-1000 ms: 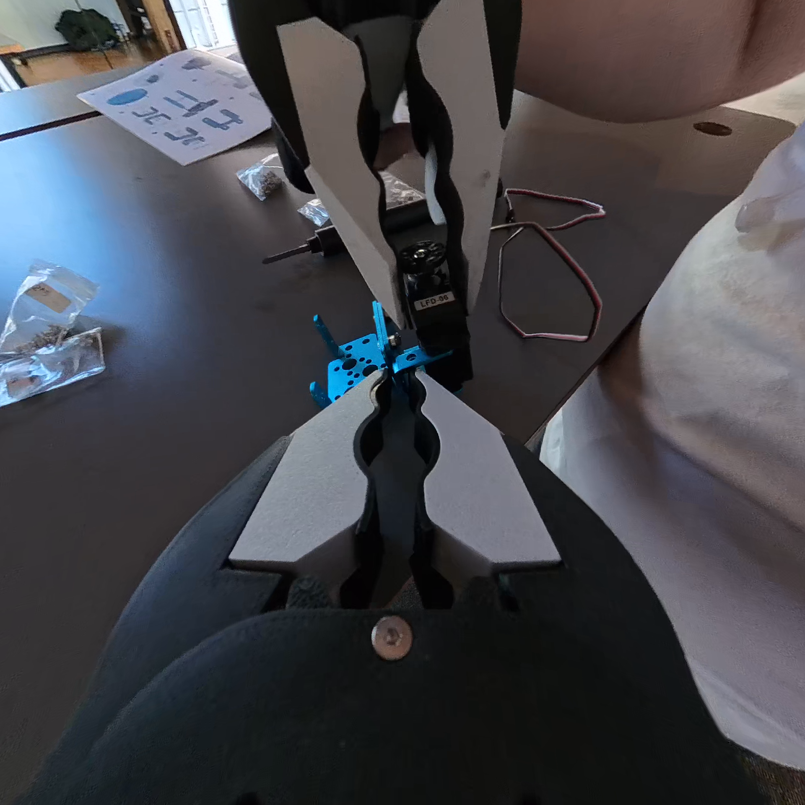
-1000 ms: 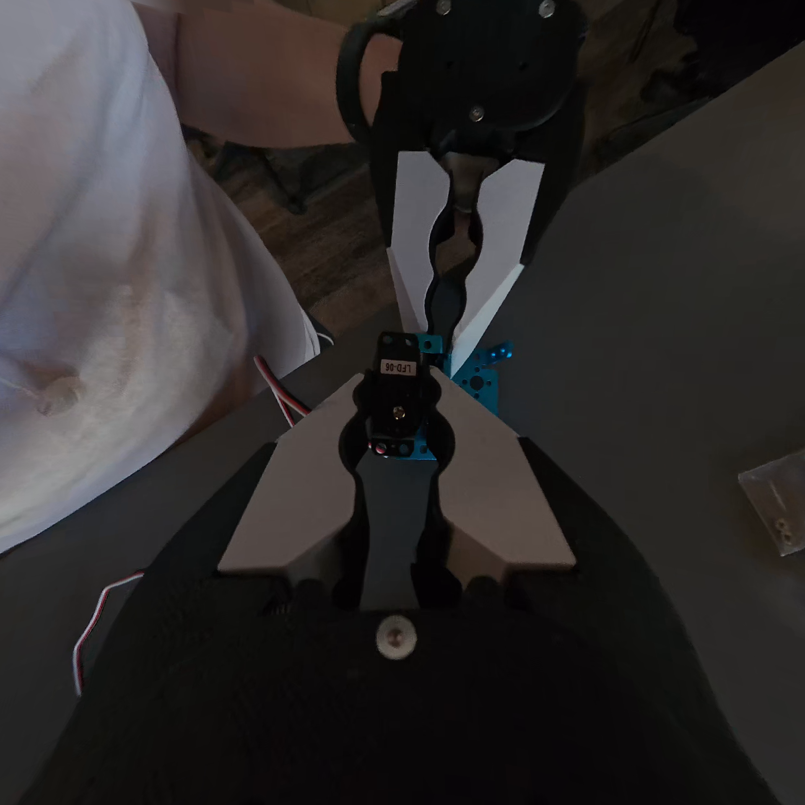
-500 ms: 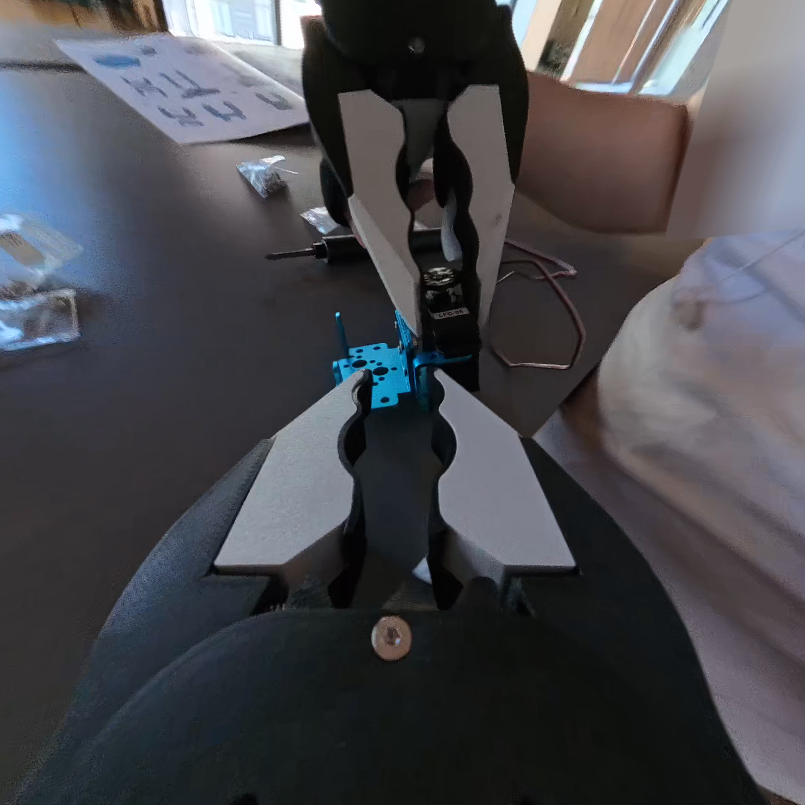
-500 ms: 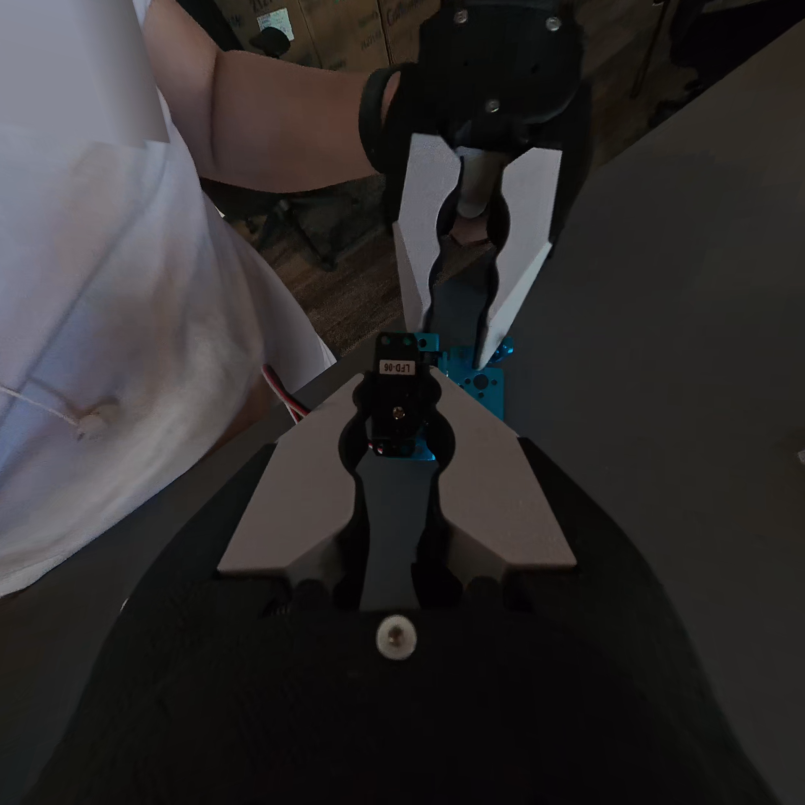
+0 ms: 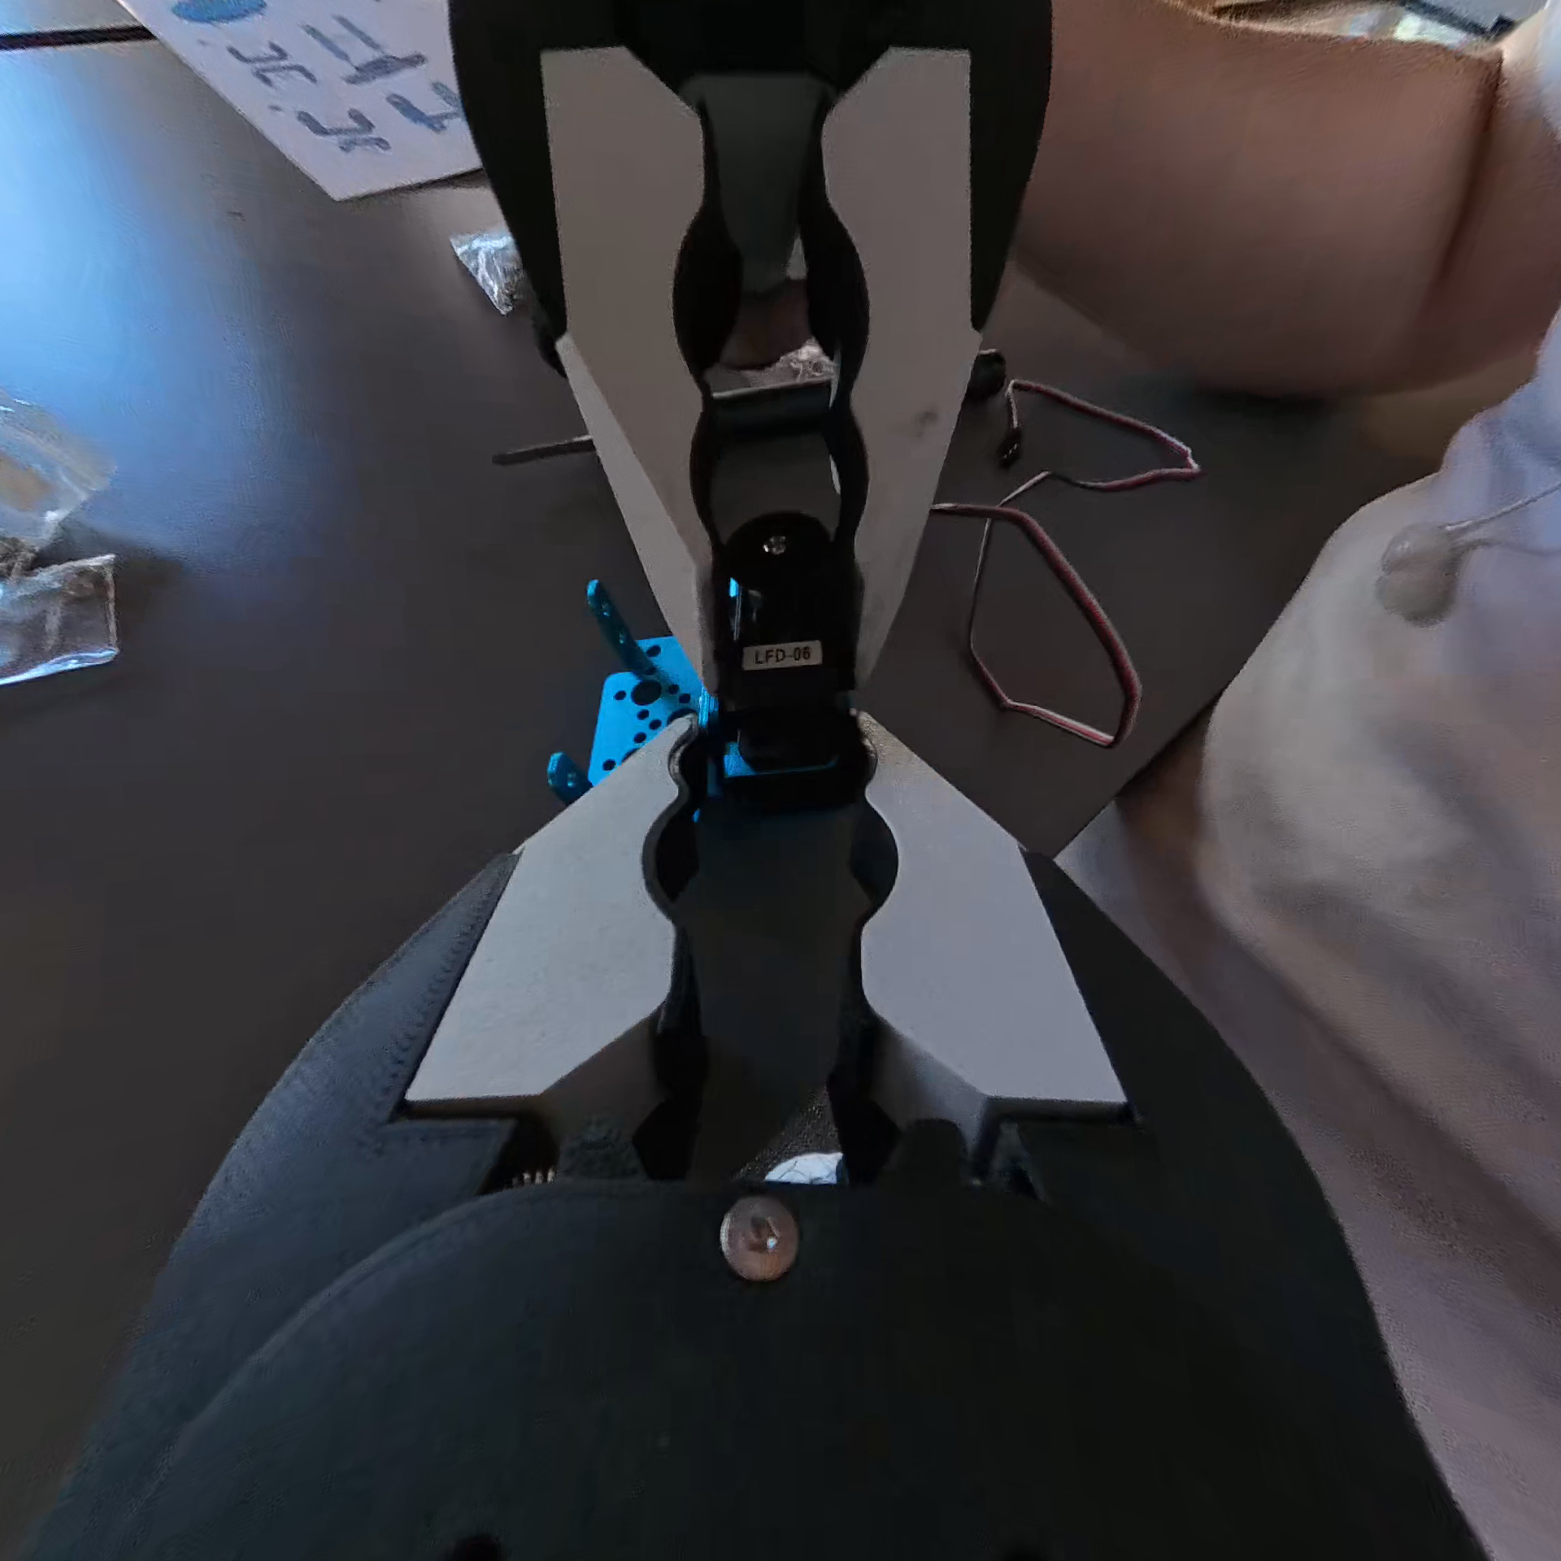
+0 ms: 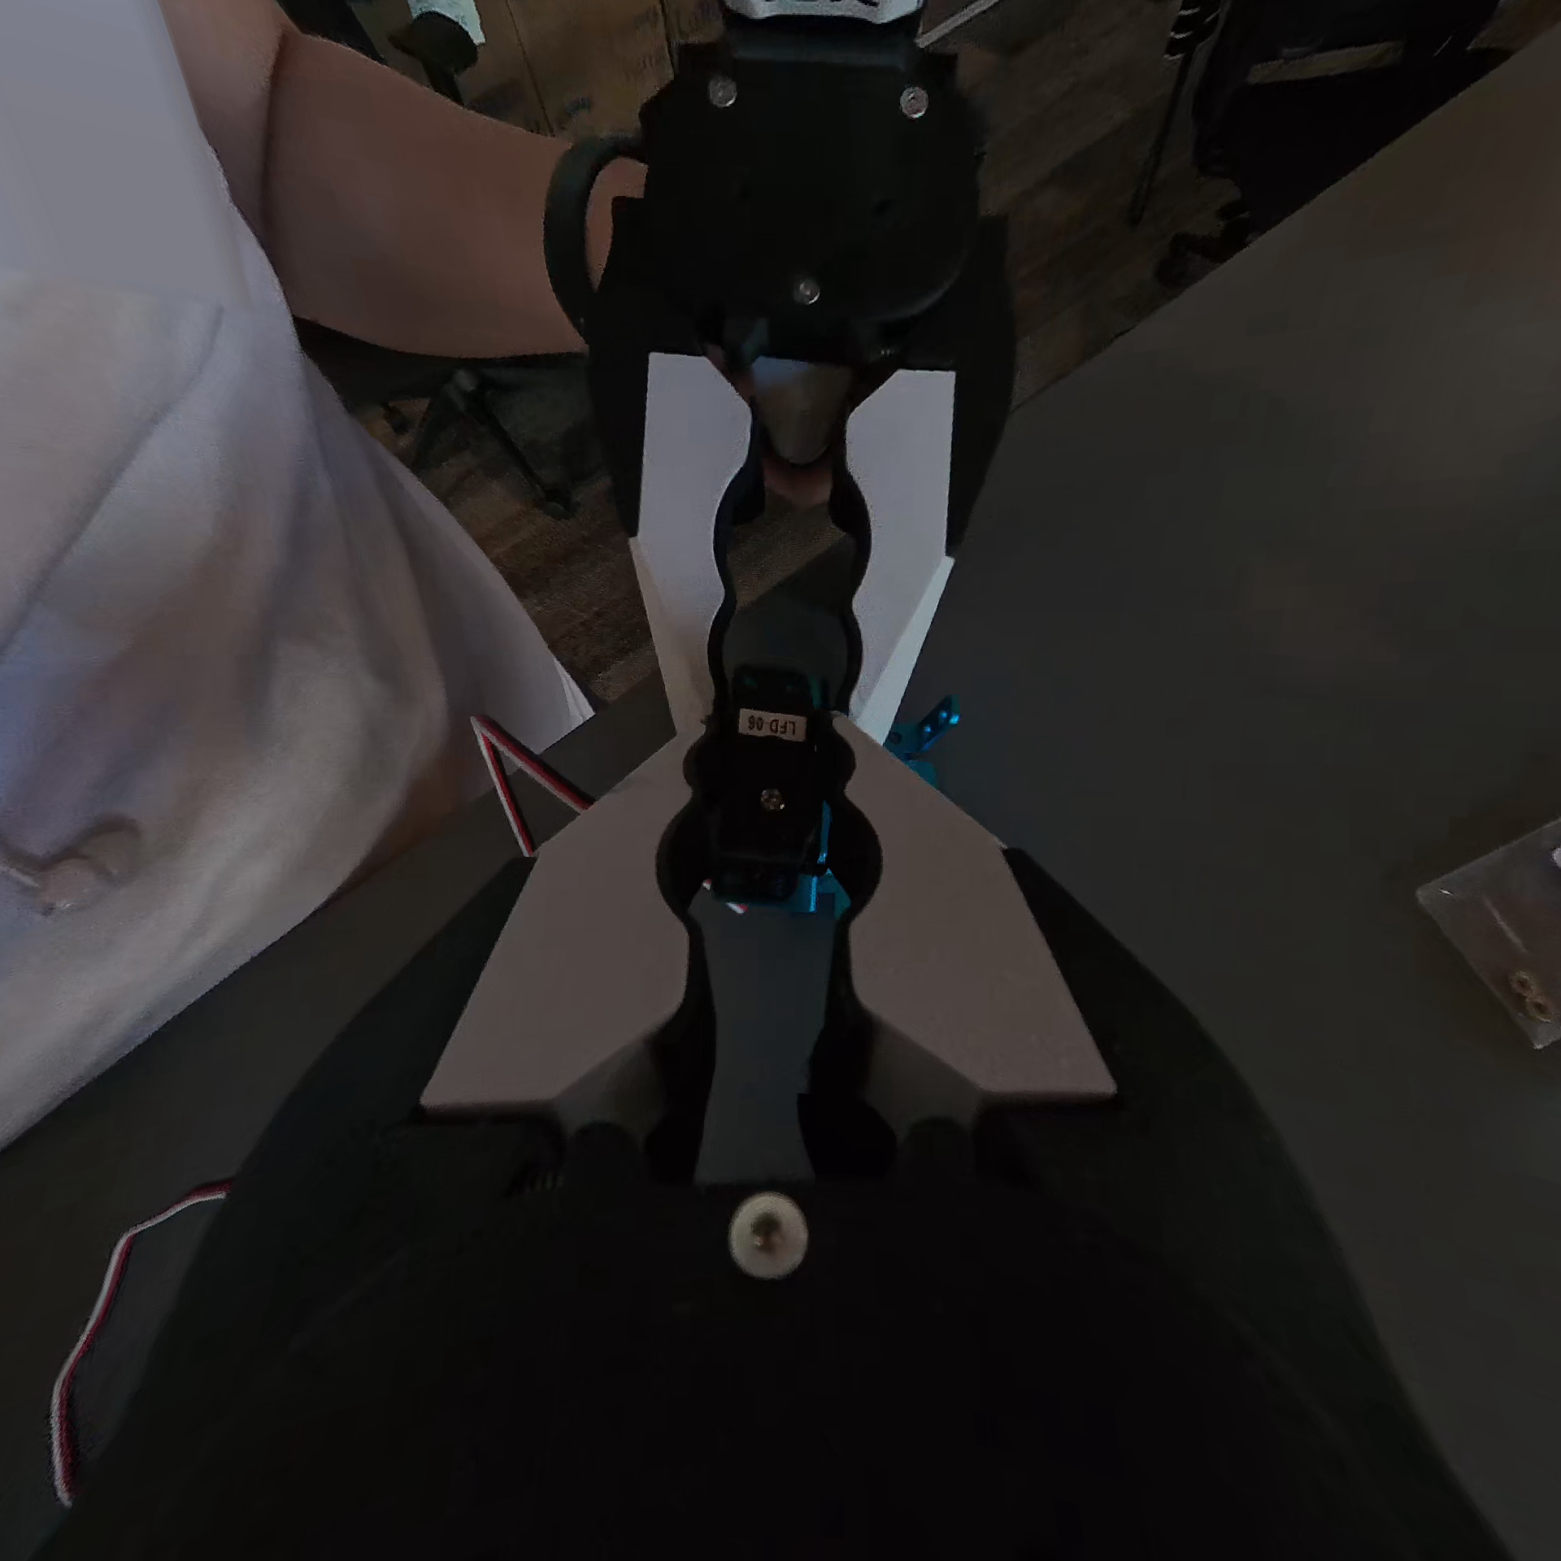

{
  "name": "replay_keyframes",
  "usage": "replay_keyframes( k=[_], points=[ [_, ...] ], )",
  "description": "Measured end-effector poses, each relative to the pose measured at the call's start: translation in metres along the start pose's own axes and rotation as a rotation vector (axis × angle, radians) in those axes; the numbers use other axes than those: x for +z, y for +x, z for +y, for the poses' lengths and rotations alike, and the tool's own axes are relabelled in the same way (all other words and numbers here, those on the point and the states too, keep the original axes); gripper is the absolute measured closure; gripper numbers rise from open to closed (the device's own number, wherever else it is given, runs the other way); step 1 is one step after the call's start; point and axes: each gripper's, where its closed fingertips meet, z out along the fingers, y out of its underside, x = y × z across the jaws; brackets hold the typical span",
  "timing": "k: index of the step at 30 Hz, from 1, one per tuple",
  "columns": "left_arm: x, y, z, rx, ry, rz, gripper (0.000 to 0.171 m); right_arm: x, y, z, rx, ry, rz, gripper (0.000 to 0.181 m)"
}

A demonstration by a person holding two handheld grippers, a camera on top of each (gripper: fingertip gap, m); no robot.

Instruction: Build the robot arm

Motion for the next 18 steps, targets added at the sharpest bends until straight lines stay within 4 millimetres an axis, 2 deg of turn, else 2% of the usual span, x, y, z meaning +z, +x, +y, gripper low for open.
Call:
replay_keyframes(
  k=[2, 3, 7, 11, 13, 18],
  points=[
    [-0.001, 0.000, -0.001, -0.014, 0.010, 0.012, 0.140, -0.002, 0.003, 0.000, 0.004, 0.019, 0.028, 0.156],
    [-0.001, 0.000, -0.001, -0.018, 0.011, 0.019, 0.141, -0.004, 0.005, 0.001, 0.015, 0.031, 0.044, 0.150],
    [-0.001, 0.000, -0.001, -0.037, 0.008, 0.041, 0.141, -0.015, 0.008, 0.014, 0.123, 0.061, 0.052, 0.138],
    [-0.001, 0.001, -0.001, -0.039, 0.007, 0.047, 0.141, -0.014, 0.002, 0.022, 0.231, 0.082, -0.013, 0.146],
    [-0.001, 0.002, -0.001, -0.018, 0.012, 0.038, 0.141, -0.014, 0.001, 0.019, 0.221, 0.098, -0.014, 0.152],
    [-0.001, 0.003, -0.001, -0.008, 0.011, 0.029, 0.140, -0.014, 0.001, 0.020, 0.235, 0.092, -0.021, 0.153]
  ],
)
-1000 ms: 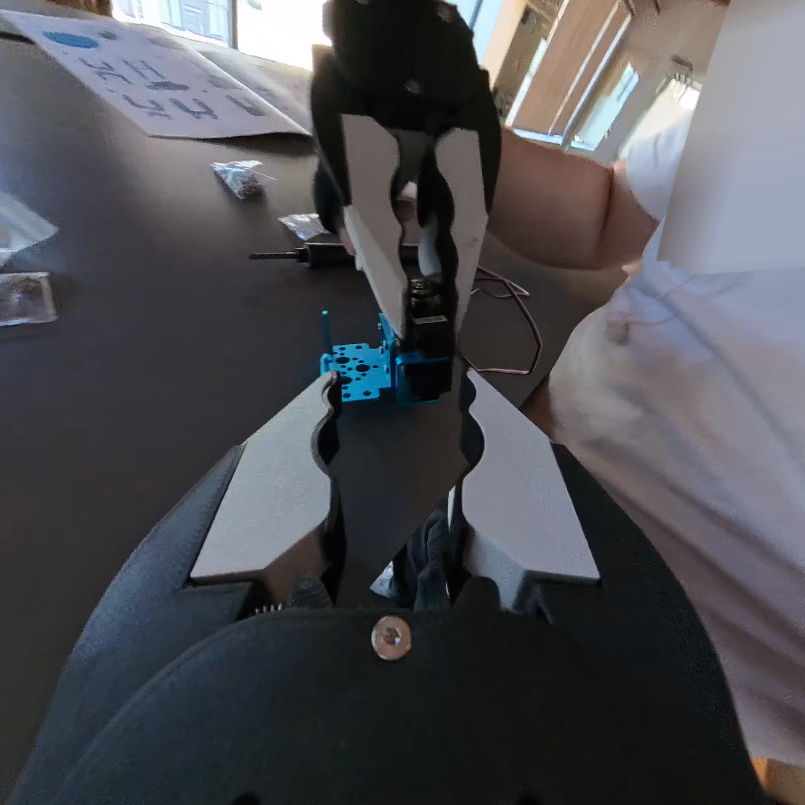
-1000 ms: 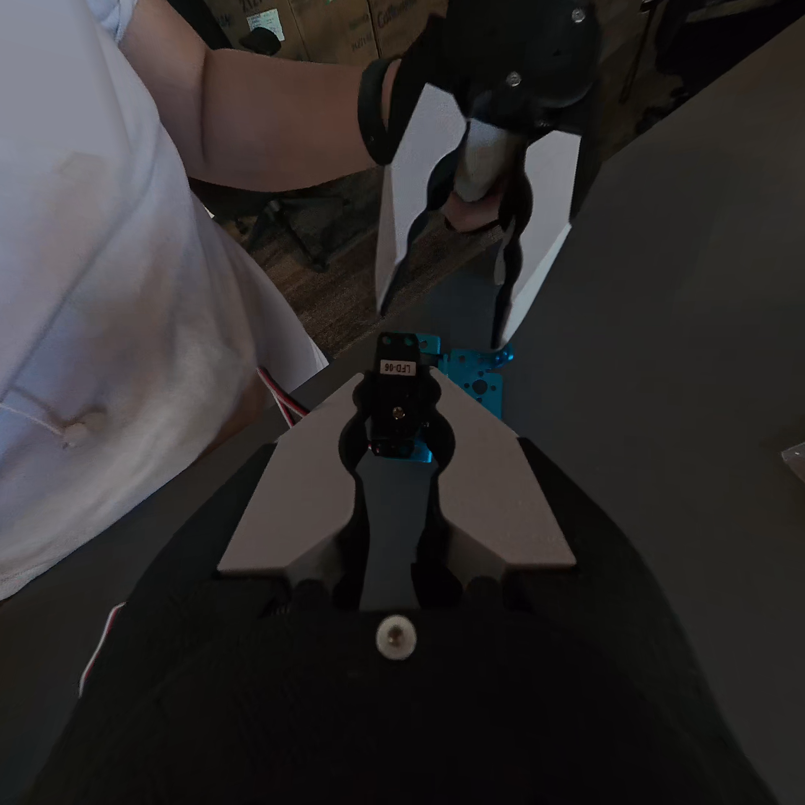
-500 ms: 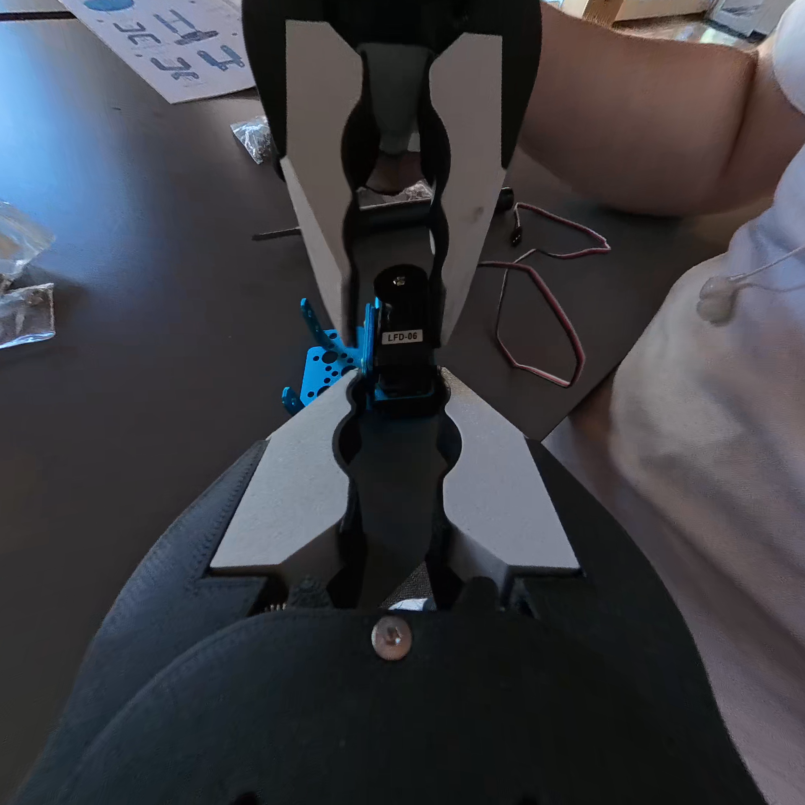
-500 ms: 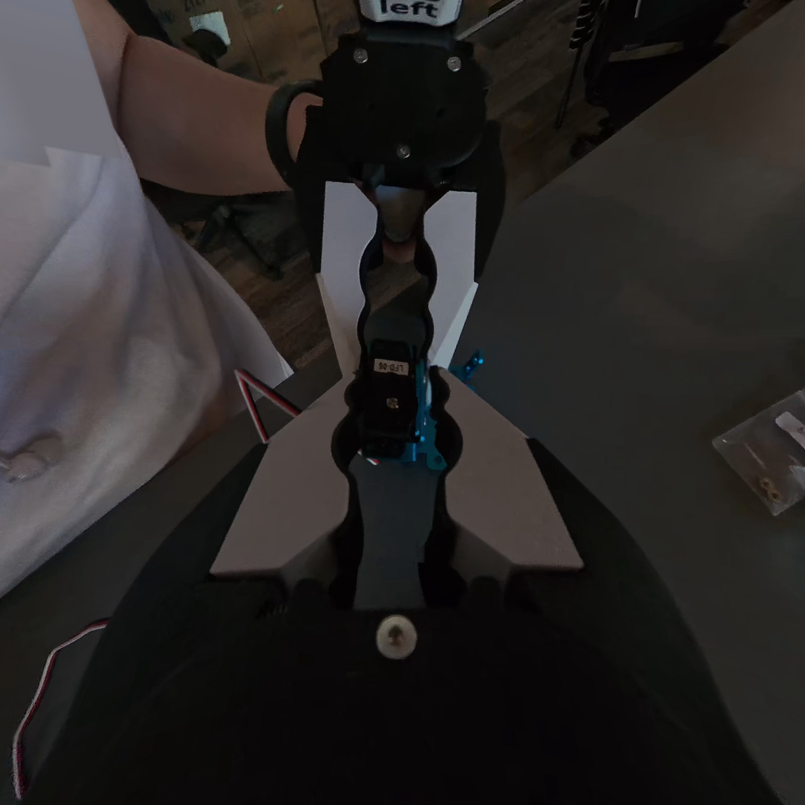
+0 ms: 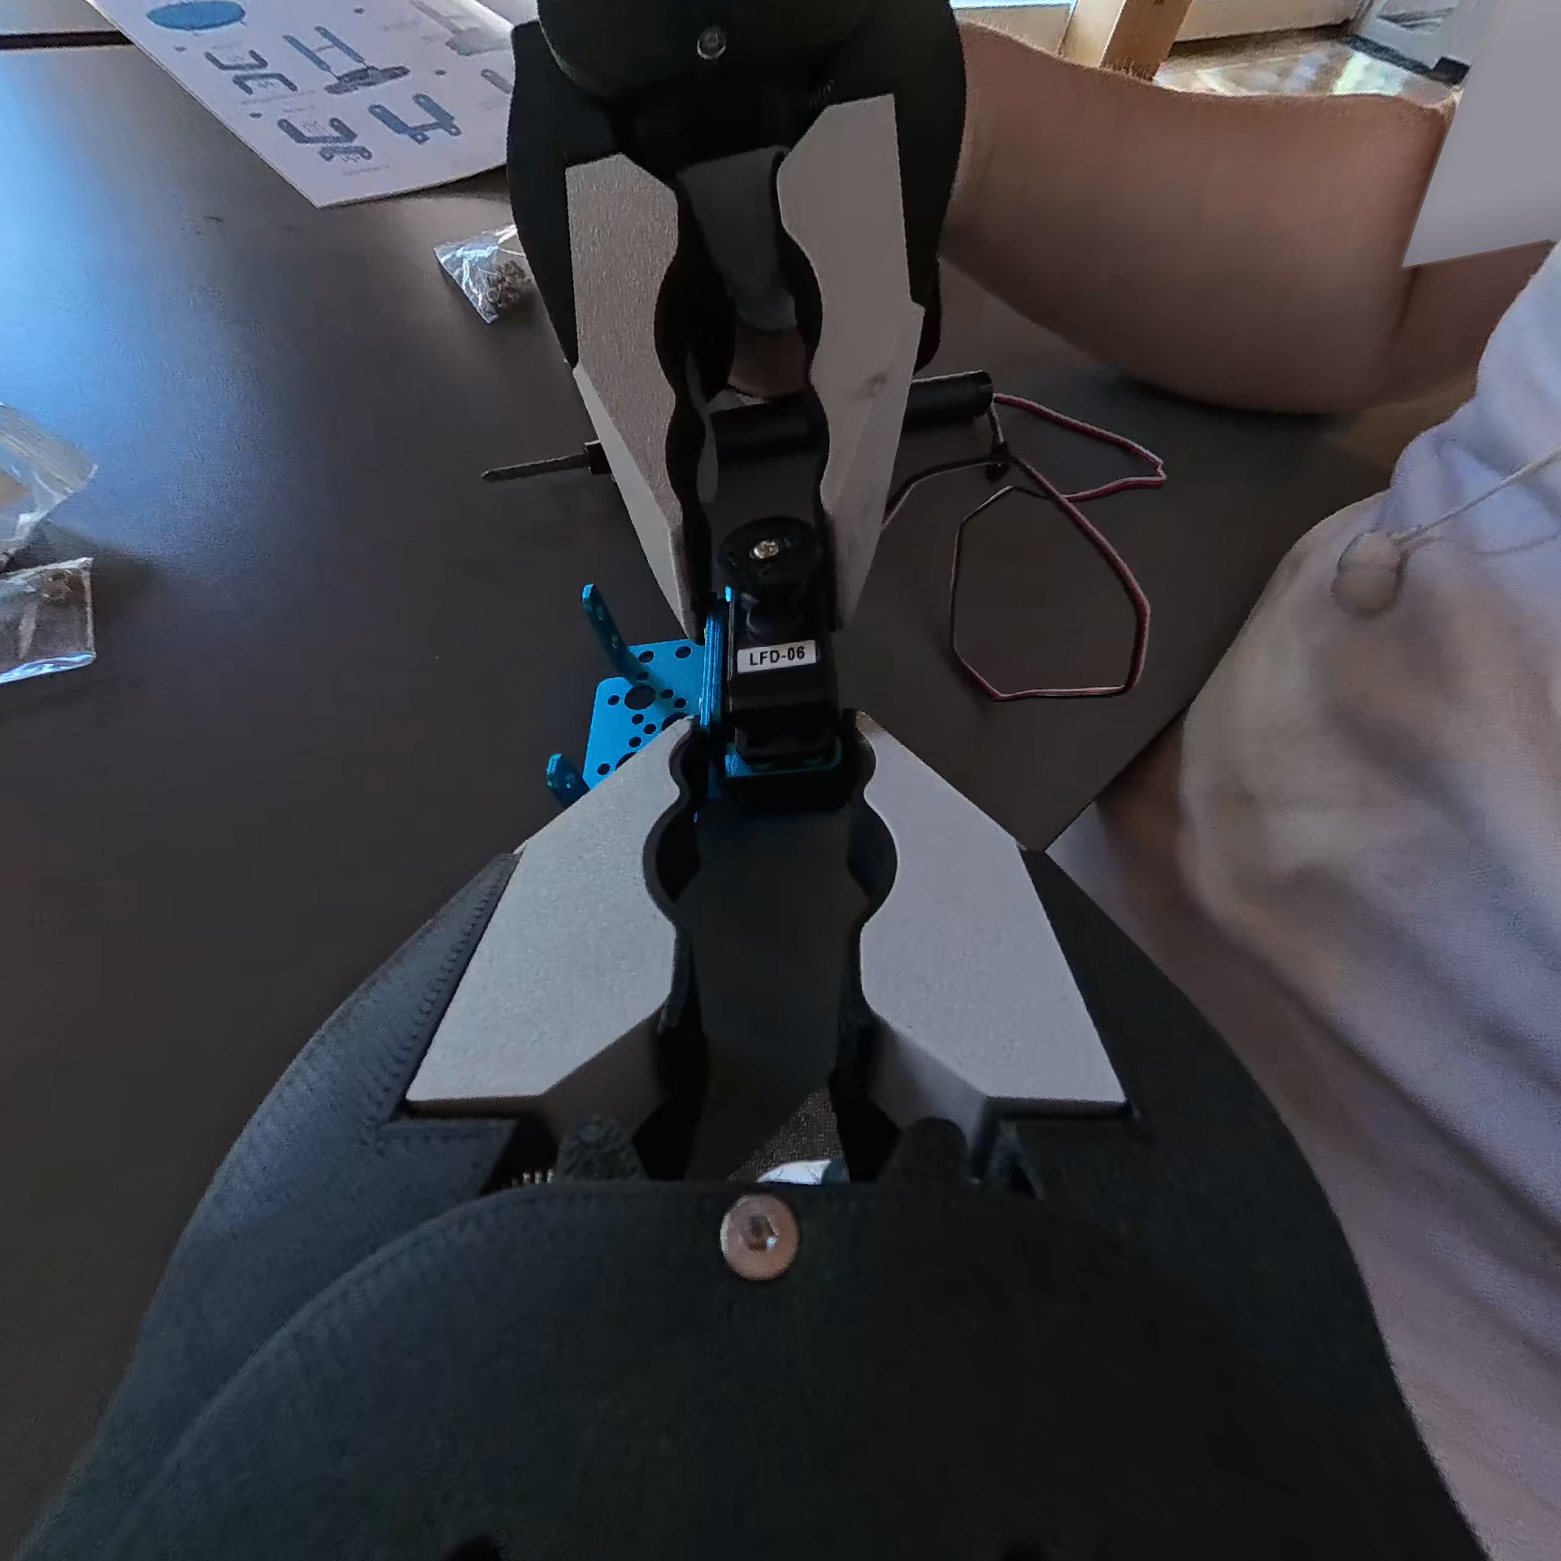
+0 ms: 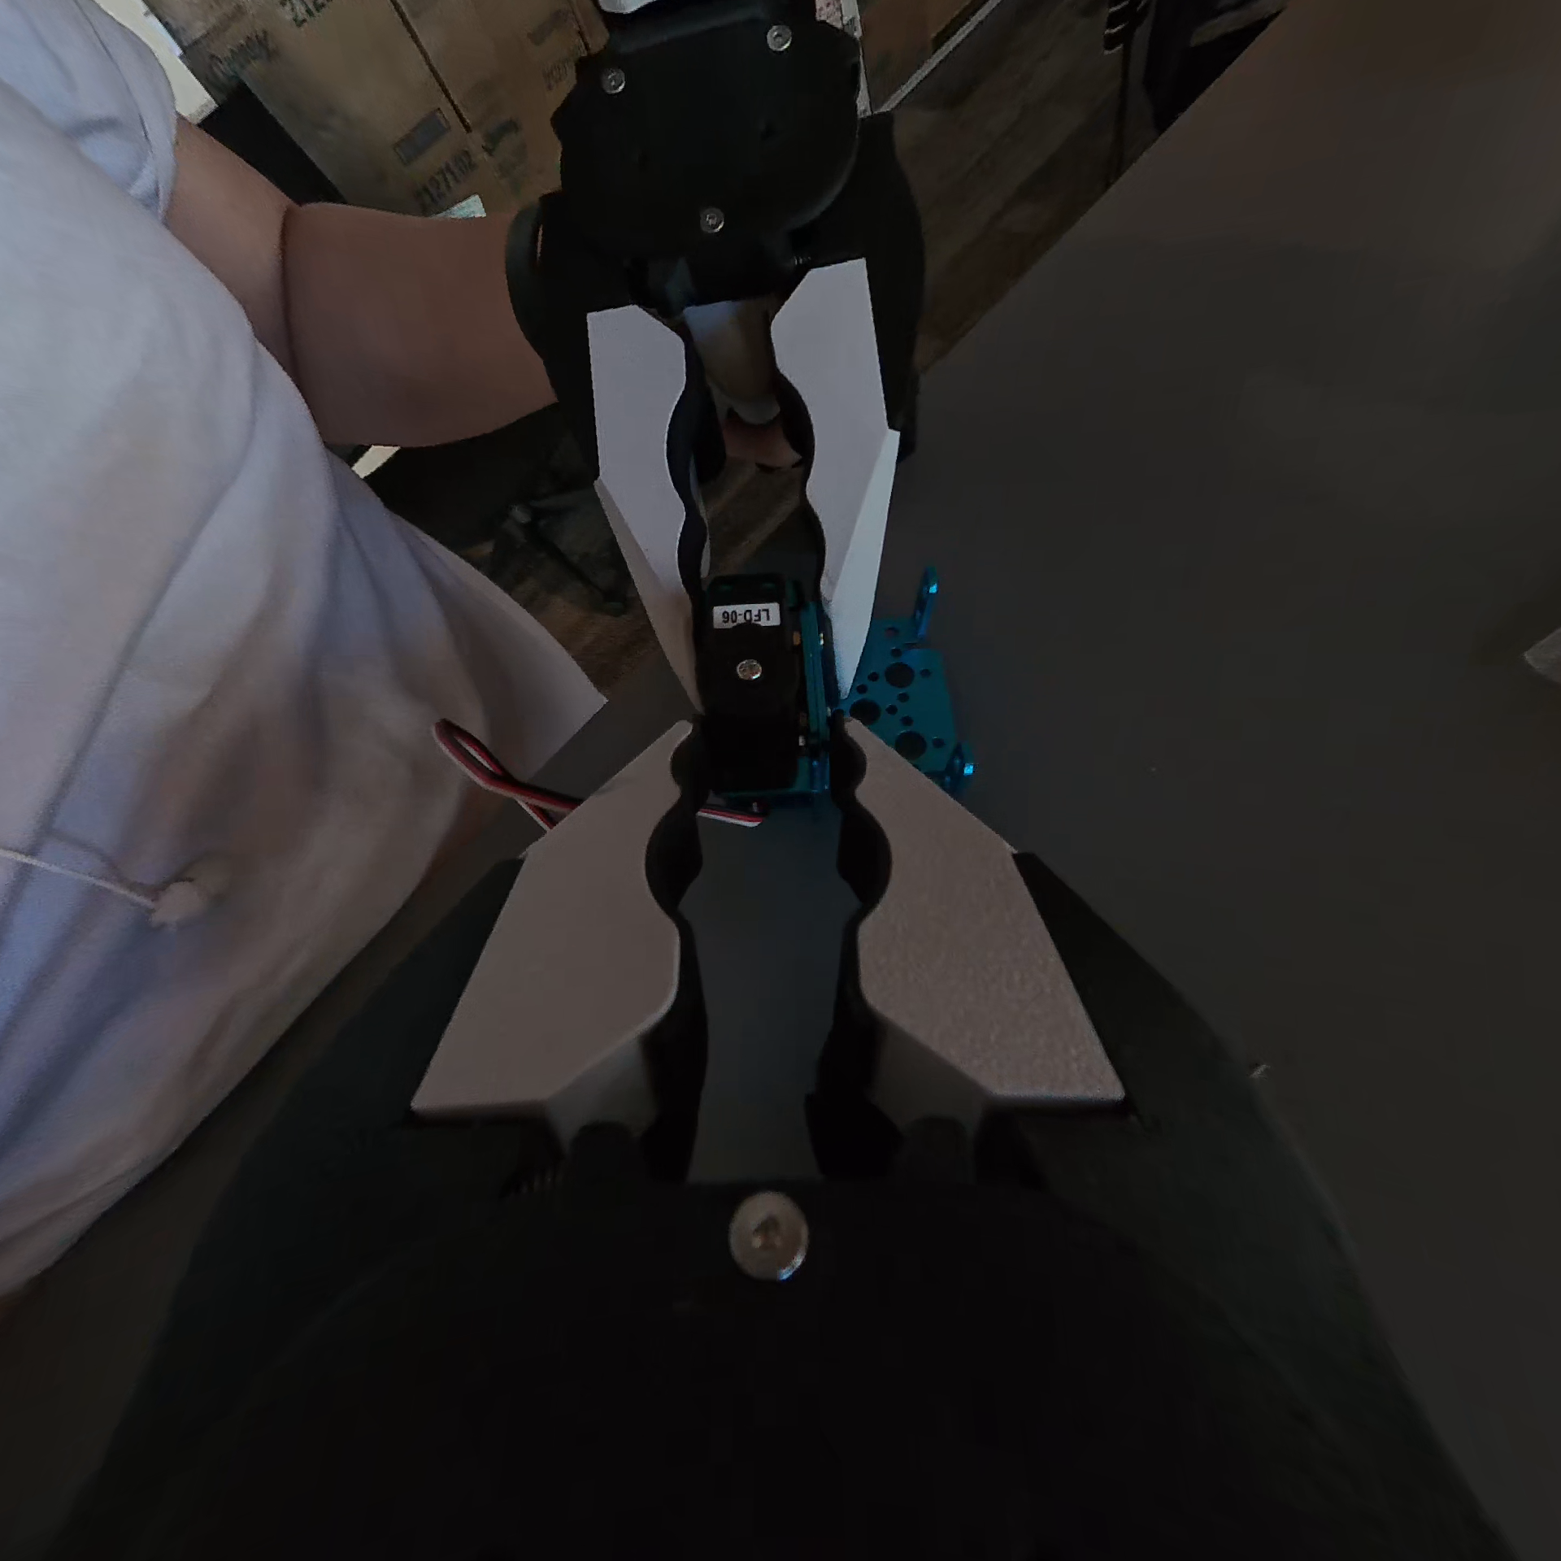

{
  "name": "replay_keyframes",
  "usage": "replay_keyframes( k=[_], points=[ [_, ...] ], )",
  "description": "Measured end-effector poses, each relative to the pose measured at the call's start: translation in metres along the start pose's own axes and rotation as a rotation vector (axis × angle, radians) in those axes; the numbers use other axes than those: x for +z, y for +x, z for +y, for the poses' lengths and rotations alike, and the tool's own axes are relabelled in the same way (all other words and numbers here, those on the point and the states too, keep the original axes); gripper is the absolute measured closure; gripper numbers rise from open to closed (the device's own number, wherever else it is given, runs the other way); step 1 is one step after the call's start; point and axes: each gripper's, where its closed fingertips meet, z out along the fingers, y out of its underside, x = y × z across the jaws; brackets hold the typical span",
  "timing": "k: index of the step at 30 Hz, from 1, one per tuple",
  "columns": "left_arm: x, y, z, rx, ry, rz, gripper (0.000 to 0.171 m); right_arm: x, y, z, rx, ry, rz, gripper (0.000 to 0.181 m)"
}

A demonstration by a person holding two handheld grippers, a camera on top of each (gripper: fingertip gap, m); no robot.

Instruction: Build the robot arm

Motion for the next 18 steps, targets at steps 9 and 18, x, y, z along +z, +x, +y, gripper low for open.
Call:
replay_keyframes(
  k=[9, 18],
  points=[
    [-0.010, 0.003, -0.003, -0.134, 0.037, 0.052, 0.141, 0.000, -0.001, 0.001, 0.003, -0.007, -0.020, 0.153],
    [-0.022, 0.002, -0.010, -0.181, 0.095, 0.022, 0.140, -0.025, 0.005, 0.001, 0.011, 0.038, 0.023, 0.148]
  ],
)
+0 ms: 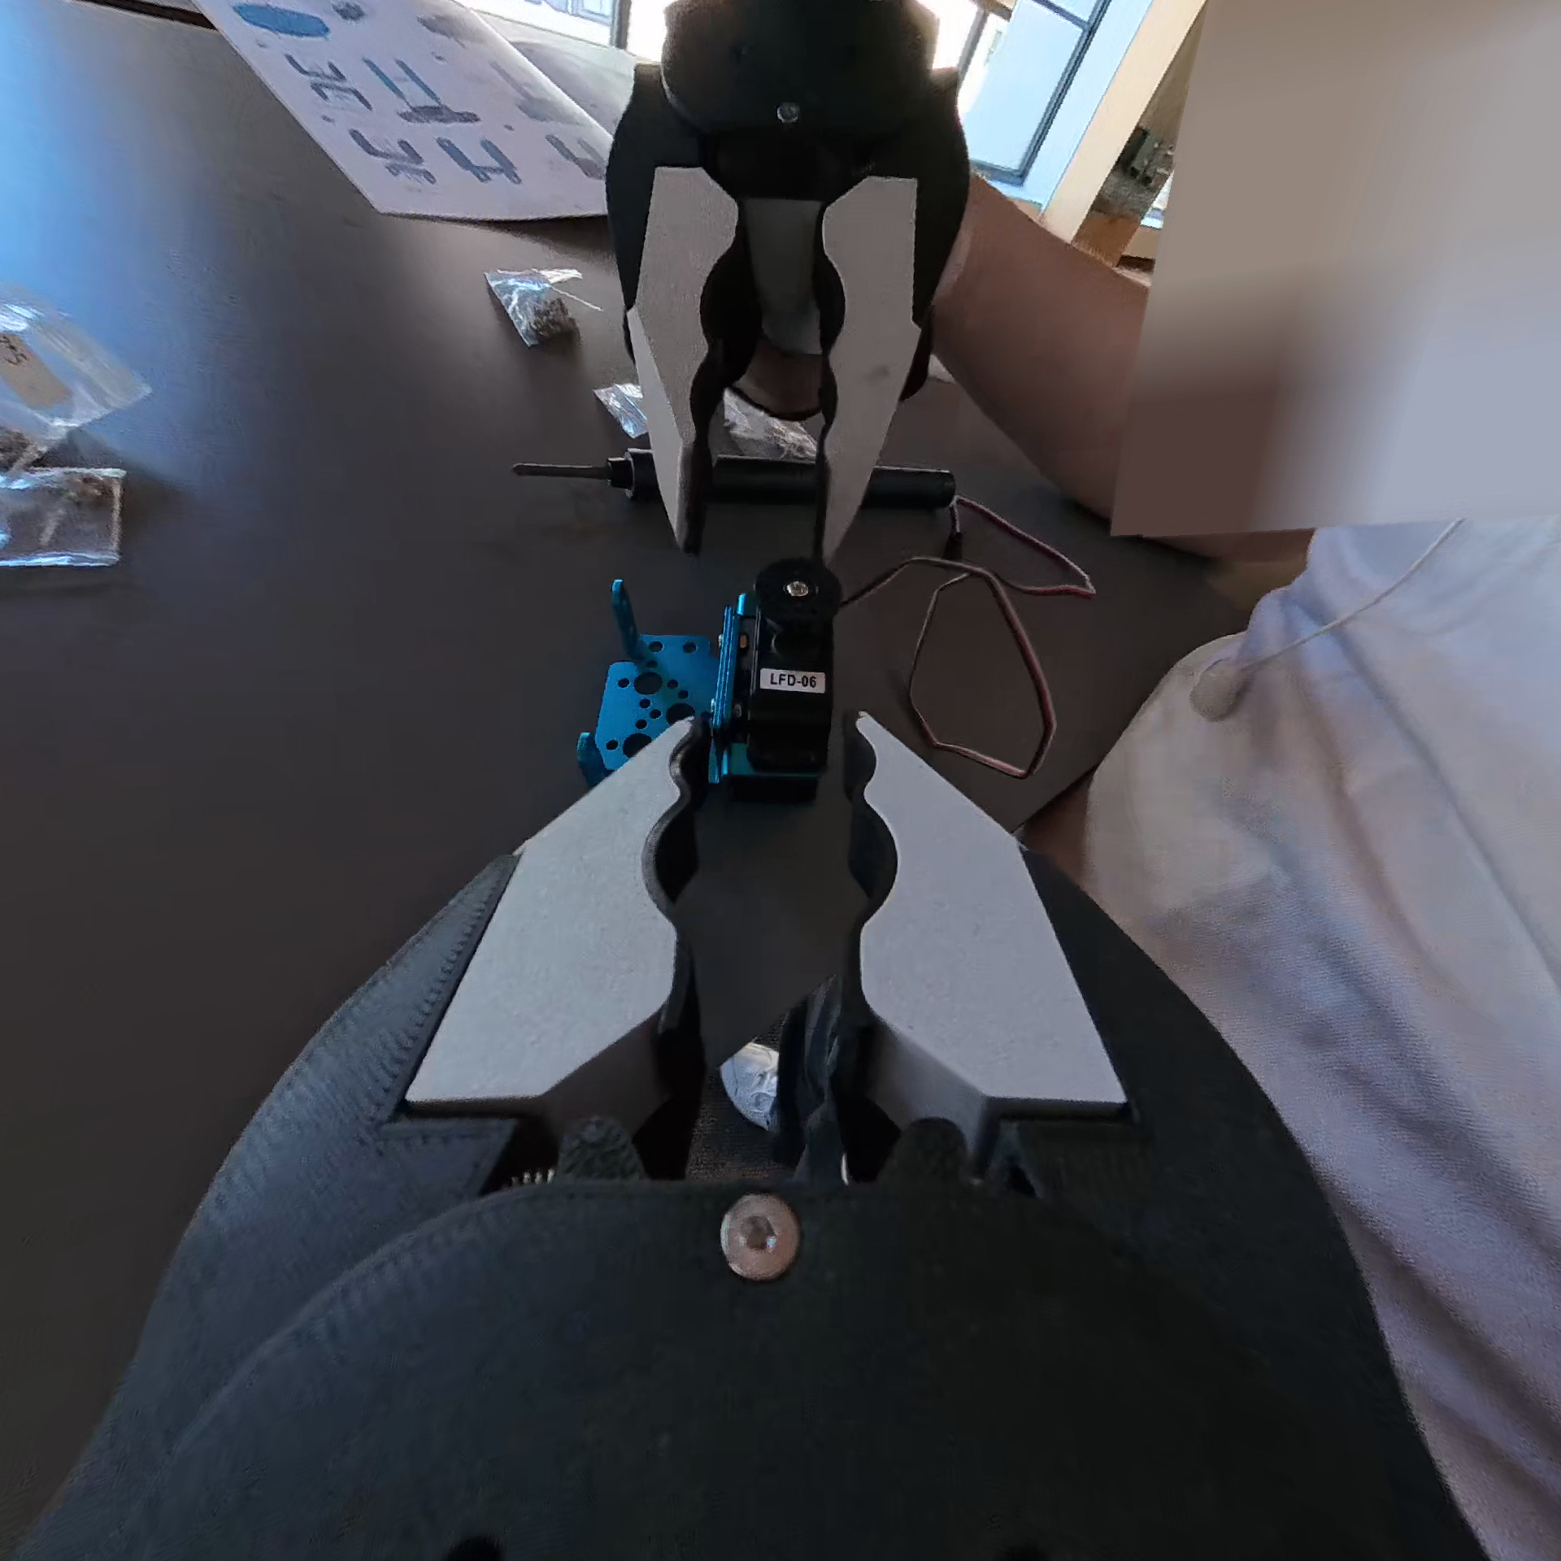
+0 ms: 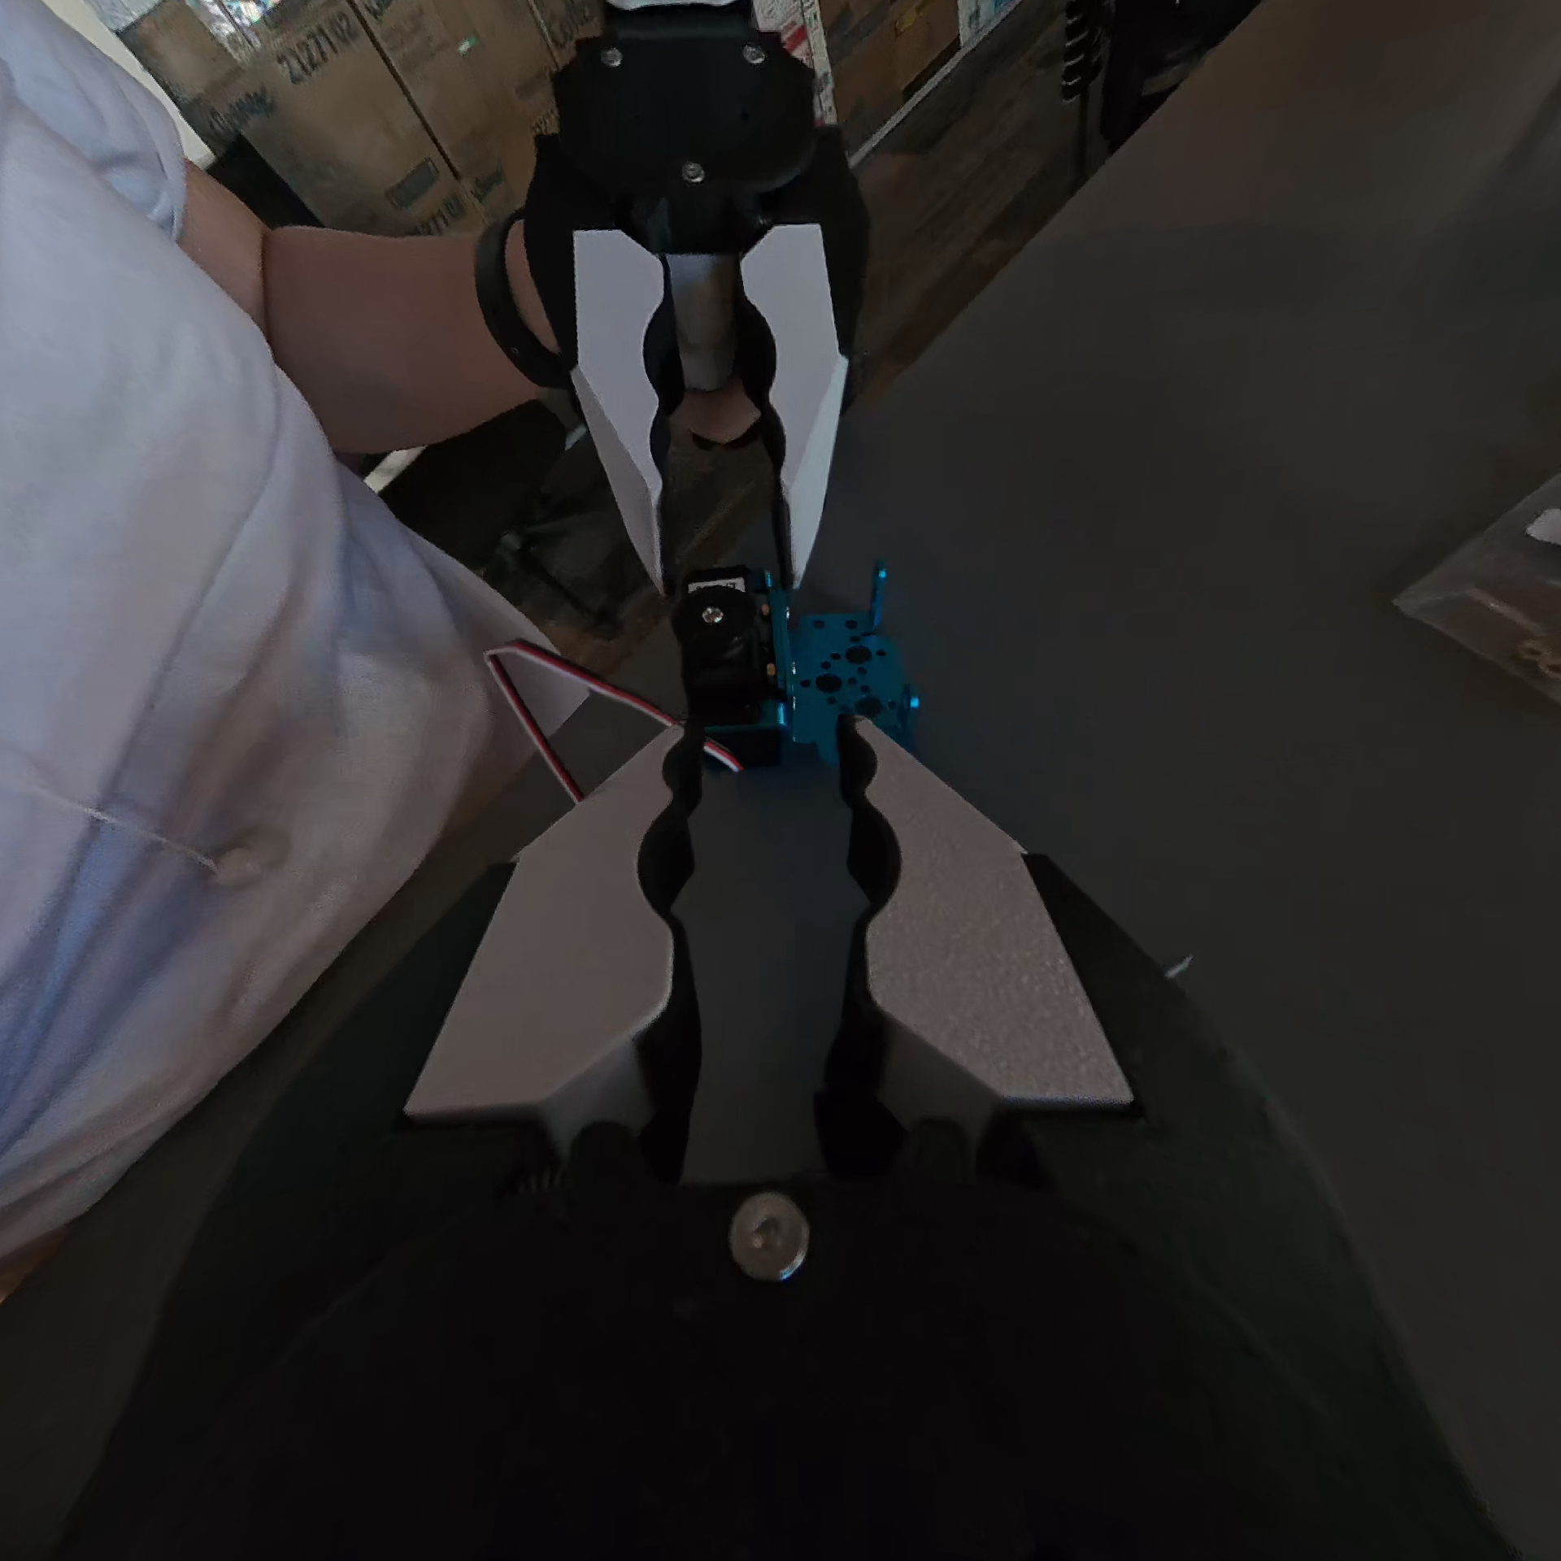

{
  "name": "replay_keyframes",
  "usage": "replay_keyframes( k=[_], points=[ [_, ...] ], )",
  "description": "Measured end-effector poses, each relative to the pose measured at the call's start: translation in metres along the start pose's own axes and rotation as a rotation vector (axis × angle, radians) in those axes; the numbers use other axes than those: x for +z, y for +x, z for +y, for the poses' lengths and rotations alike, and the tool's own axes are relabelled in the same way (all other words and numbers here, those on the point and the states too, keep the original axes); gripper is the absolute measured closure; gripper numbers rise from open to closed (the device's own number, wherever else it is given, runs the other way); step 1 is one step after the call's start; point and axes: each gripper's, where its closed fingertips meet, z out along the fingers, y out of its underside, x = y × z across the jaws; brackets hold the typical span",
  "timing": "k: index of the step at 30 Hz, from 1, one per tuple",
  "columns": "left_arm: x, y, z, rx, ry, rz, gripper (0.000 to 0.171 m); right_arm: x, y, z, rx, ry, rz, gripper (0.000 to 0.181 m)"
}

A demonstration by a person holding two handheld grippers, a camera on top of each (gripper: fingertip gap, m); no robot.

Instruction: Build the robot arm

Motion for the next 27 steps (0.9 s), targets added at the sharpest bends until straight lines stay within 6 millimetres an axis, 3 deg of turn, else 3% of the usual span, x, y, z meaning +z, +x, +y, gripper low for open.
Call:
replay_keyframes(
  k=[7, 18, 27],
  points=[
    [0.009, 0.000, -0.005, 0.109, -0.047, -0.070, 0.141, 0.011, -0.006, 0.009, 0.009, -0.028, -0.057, 0.155],
    [0.018, -0.003, -0.006, -0.007, -0.036, -0.029, 0.144, 0.014, -0.003, 0.010, -0.015, -0.014, -0.045, 0.166],
    [0.020, -0.002, -0.005, 0.048, -0.076, -0.039, 0.144, 0.012, -0.002, 0.011, -0.024, -0.016, -0.045, 0.167]
  ],
)
